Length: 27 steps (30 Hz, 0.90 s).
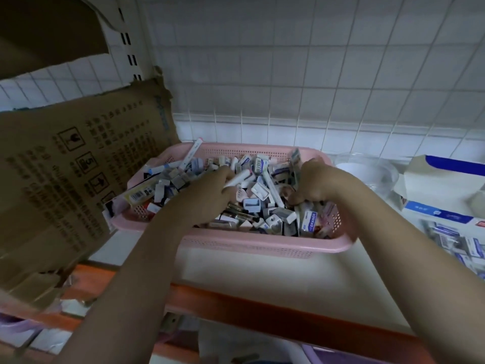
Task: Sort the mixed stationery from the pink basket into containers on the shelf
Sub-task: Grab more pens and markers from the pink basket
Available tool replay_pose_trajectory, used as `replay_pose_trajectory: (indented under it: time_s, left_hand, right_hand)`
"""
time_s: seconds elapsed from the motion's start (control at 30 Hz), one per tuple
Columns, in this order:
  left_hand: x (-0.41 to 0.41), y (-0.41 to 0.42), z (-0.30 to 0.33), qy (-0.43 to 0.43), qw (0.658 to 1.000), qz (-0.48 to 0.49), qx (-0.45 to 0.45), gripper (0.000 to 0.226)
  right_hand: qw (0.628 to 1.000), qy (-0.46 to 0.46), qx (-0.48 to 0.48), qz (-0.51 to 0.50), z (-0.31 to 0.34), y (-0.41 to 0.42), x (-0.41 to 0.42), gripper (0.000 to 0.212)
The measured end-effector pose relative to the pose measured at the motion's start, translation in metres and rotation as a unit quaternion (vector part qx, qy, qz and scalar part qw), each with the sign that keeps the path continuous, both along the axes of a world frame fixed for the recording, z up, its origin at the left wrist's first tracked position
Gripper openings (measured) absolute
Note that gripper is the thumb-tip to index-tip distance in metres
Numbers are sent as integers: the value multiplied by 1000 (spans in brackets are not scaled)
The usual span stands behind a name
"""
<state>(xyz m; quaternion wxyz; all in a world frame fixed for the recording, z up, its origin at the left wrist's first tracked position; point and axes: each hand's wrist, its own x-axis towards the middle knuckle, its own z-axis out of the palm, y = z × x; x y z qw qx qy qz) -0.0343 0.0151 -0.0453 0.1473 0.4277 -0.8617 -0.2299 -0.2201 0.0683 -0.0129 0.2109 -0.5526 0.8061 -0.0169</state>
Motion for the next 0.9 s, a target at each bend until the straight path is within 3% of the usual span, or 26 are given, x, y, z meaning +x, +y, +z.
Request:
replay_pose_trajectory:
  time_s: [0.1,0.17,0.27,0.4,0.53,0.63,0.73,0.9]
  left_hand:
    - [-6,-15,13,55,995,64,-43,21]
    - [-6,-33,23,50,990,112,-71,21]
    - [-8,-57,33,-29,991,119,-61,18]
    - [-7,-96,29,-98,977,169,-80,13]
    - [6,-124,7,-181,963,187,-72,38]
    - [5,-122,8,-268,953,135,-34,64]
    - [7,-121,10,-318,942,107,-29,62]
    - [11,-118,12,-182,970,160,-20,45]
  right_hand:
    - [999,-20,-36,-29,-1,4,4,10]
    - [997,-38,-53,-45,-4,4,5,26]
    - [991,-68,-88,-72,-3,7,7,46]
    - [979,-90,-150,-99,0,11,-2,44]
    - [954,-136,-254,-88,3,9,-7,45]
    - [949,-171,-248,-93,1,0,-8,44]
    - [964,-154,-198,-85,-3,-8,-7,49]
    - [972,-164,-165,-40,-5,-18,0,55]
